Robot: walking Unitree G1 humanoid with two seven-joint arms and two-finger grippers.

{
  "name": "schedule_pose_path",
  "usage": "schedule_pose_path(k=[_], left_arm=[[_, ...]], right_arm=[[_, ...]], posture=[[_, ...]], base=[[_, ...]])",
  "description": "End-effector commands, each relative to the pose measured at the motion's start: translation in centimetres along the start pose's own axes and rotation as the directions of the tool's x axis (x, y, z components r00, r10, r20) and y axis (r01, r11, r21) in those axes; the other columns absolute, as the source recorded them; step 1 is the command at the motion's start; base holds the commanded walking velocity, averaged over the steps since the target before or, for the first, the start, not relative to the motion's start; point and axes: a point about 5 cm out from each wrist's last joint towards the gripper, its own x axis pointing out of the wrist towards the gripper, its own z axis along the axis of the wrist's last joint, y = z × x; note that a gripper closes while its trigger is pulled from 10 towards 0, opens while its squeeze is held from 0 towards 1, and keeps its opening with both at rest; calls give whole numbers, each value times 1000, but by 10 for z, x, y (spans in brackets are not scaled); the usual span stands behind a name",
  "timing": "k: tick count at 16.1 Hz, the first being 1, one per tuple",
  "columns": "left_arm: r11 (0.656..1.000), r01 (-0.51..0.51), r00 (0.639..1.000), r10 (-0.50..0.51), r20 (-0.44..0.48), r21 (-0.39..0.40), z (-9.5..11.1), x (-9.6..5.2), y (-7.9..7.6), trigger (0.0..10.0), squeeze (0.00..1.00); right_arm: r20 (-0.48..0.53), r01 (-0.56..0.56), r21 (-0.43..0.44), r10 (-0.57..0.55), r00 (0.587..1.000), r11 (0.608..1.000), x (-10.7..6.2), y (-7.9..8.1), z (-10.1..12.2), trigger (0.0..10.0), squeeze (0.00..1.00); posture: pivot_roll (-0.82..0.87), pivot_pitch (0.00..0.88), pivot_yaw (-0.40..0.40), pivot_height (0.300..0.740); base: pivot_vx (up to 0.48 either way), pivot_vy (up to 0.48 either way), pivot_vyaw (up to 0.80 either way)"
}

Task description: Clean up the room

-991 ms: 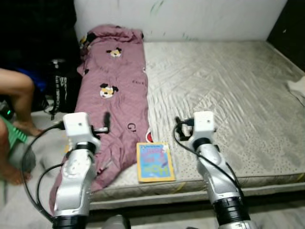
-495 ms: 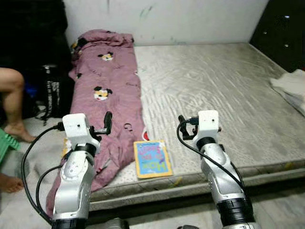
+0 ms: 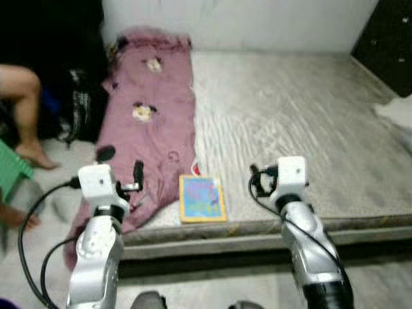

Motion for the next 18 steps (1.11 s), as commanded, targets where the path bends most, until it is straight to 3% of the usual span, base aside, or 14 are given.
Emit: schedule_pose_path(k=[1,8,15,18], left_arm=[[1000,7,1000,-7,24,-10,5,1,-4,10000,0],[1000,3,1000,-3,6,-9,4,-1,-3,10000,0],[1000,29,1000,-29,8,-12,5,3,-7,10000,0],[999,32,999,-32,13,-10,7,4,-8,10000,0]], right_arm=[[20,0,1,0,1000,1000,1,-2,7,10000,0],[1,-11,7,11,1000,1000,2,2,6,10000,0],[-8,-2,6,2,1000,1000,3,1,5,10000,0],[-4,-7,-2,7,1000,1000,4,2,5,10000,0]], posture=[[27,12,-29,740],[34,14,-31,740],[29,11,-16,740],[33,8,-19,740]], base=[[0,0,0],[0,0,0],[0,0,-729],[0,0,0]])
